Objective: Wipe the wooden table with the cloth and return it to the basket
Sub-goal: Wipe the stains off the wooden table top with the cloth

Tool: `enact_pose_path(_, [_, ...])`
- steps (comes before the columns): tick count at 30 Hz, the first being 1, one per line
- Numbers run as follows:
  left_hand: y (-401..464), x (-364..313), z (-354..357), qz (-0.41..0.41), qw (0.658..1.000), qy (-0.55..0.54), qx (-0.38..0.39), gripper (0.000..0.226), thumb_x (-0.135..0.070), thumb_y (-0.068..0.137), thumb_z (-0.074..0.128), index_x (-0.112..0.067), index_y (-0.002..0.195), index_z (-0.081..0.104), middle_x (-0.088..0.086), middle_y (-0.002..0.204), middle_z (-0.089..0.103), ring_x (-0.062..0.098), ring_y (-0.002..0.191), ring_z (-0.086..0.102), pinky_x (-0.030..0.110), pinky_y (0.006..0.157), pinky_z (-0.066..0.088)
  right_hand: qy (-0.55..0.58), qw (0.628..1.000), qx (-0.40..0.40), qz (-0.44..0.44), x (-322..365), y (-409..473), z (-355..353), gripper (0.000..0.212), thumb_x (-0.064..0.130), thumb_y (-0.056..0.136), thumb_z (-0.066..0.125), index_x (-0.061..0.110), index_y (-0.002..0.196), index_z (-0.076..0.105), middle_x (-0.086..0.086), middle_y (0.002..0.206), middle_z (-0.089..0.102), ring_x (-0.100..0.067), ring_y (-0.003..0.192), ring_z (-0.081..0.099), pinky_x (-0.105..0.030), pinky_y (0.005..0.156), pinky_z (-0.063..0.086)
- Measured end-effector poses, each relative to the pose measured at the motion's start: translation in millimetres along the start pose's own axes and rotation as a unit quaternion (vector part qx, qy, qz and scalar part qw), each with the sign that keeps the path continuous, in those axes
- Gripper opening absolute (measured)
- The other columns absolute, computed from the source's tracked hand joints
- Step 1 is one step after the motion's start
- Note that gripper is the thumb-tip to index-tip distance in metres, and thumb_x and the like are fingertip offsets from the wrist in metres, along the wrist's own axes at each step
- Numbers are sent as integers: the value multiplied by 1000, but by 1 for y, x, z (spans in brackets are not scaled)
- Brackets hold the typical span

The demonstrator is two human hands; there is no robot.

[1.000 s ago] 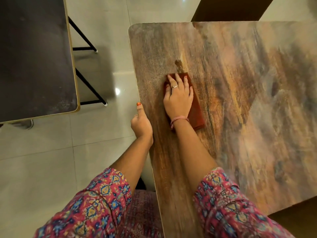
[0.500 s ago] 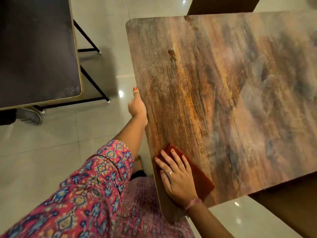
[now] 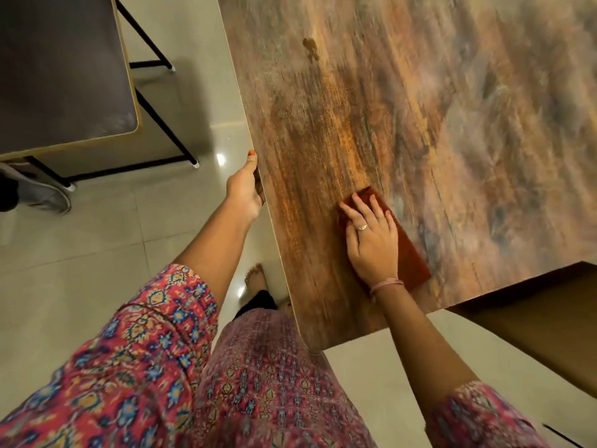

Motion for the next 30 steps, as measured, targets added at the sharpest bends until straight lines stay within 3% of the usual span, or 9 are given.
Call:
enact_pose_path(2, [-4, 4, -2, -1, 1000, -2, -2, 29, -36, 94, 56, -12, 107, 66, -1, 88, 71, 13, 74, 68, 26, 60, 54, 5, 999, -15, 43, 17, -16, 9, 43, 30, 99, 36, 31, 141, 45, 6, 153, 36, -14, 147, 14, -36, 118, 4])
enact_pose_path(3, [-5, 5, -2, -1, 1000, -6, -3, 29, -36, 94, 56, -12, 108, 66, -1, 88, 71, 13, 75, 68, 26, 60, 54, 1, 1000, -1, 17, 33, -33, 17, 44, 31, 98, 35, 32, 141, 44, 6, 153, 35, -12, 146, 11, -35, 117, 3])
enact_pose_path(7, [-9, 10, -6, -2, 1000, -14, -2, 19, -32, 95, 56, -16, 99, 66, -2, 86, 69, 10, 71, 67, 25, 62, 55, -65, 974, 85, -198, 83, -129, 54, 44, 34, 99, 36, 32, 143, 41, 6, 154, 34, -18, 147, 17, -44, 117, 17])
enact_pose_path(9, [-11, 11, -8, -3, 1000, -16, -3, 13, -30, 95, 57, -21, 90, 65, -3, 86, 69, 9, 70, 67, 25, 63, 54, -86, 963, 86, -240, 82, -156, 61, 44, 33, 100, 36, 32, 144, 42, 6, 154, 34, -20, 147, 20, -45, 115, 22])
enact_pose_path(16, [-11, 12, -11, -7, 1000, -12, -2, 13, -31, 92, 61, -20, 86, 65, -2, 86, 70, 10, 70, 68, 24, 60, 54, -98, 969, 90, -206, 90, -136, 65, 43, 38, 101, 32, 34, 142, 43, 6, 154, 34, -20, 146, 21, -46, 116, 22])
enact_pose_path(21, [-9, 9, -13, -27, 999, -4, 38, 11, -30, 93, 60, -21, 95, 66, -4, 81, 71, 8, 70, 68, 21, 55, 53, -87, 976, 69, -185, 105, -92, 60, 44, 40, 102, 25, 33, 139, 48, 5, 153, 35, -20, 146, 20, -46, 117, 21])
enact_pose_path(25, [-4, -1, -13, -37, 997, -11, 60, 12, -28, 95, 55, -19, 93, 64, -4, 83, 71, 8, 76, 67, 22, 61, 53, -82, 979, 42, -183, 121, -31, 53, 41, 35, 97, 40, 32, 136, 52, 5, 151, 39, -17, 145, 22, -42, 117, 18])
enact_pose_path(30, [14, -24, -10, -53, 996, -15, 67, 25, -34, 98, 45, -16, 99, 64, -2, 91, 71, 10, 81, 67, 22, 65, 55, -92, 976, 39, -194, 142, 50, 51, 40, 35, 96, 42, 31, 134, 54, 4, 151, 40, -19, 144, 28, -41, 117, 16])
Point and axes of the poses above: each hand's wrist, its own y-axis towards the middle knuckle, its own z-axis out of the palm, x = y × z, the point moved 9 cm from there along y, towards the middle knuckle
